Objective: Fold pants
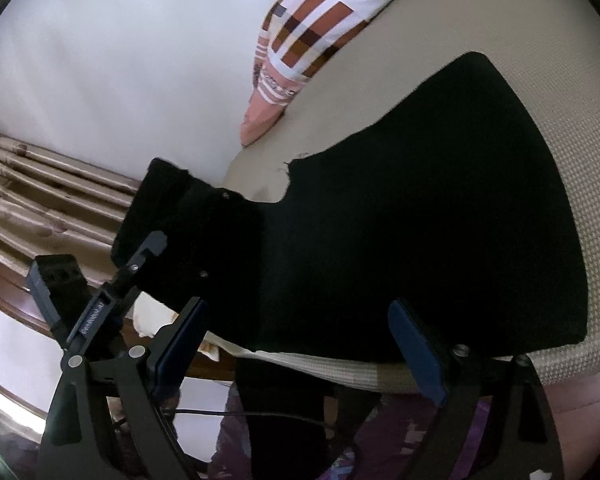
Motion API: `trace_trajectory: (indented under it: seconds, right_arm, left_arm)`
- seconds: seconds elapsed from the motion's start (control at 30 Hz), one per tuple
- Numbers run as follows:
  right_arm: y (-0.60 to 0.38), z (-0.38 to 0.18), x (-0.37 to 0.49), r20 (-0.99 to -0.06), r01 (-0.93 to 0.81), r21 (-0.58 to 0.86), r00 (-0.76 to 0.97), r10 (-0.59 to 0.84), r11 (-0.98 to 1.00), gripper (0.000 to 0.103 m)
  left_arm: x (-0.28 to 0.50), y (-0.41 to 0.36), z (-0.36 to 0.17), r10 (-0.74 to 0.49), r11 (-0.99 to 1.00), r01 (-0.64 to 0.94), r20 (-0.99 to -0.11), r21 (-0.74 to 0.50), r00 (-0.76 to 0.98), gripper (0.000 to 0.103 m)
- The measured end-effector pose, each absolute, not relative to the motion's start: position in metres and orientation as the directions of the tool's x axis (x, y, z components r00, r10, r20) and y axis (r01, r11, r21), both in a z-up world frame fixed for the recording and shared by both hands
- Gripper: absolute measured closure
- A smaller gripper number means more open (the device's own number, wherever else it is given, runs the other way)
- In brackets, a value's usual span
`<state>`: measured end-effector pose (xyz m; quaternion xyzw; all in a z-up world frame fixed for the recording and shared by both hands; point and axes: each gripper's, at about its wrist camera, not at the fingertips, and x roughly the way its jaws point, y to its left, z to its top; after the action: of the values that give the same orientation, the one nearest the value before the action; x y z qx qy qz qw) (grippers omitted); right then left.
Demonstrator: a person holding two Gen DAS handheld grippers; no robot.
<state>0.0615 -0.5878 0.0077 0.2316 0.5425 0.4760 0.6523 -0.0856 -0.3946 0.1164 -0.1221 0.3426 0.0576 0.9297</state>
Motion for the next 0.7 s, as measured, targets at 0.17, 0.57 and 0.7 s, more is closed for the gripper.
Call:
trace_trajectory:
  seconds: [0.17,0.57,0.7]
  right_arm:
    - [-0.587,0.009,0.06,-0.475,-0.372,0.825,-0.047,0.879,0.426,0.014]
    - [-0.622,0.009,0.082,-0.441,-0.307,0.852,0.018,0.898,0.424,0.014]
    - [-0.647,0.008,0.096,-0.425,-0.253,0.866,0.077,0.902,0.43,0.014]
  left_arm:
    - [-0.077,-0.41,0.116,-0.012,0.969,-0.152,-0.656,-0.193,0.755,0.072]
    - [-0.035,-0.464,0.115,-0.155,0.968,-0.022,-0.664,-0.25,0.732,0.072]
    - [-0.01,-0.477,0.103,-0.202,0.961,0.006,-0.686,-0.277,0.699,0.072]
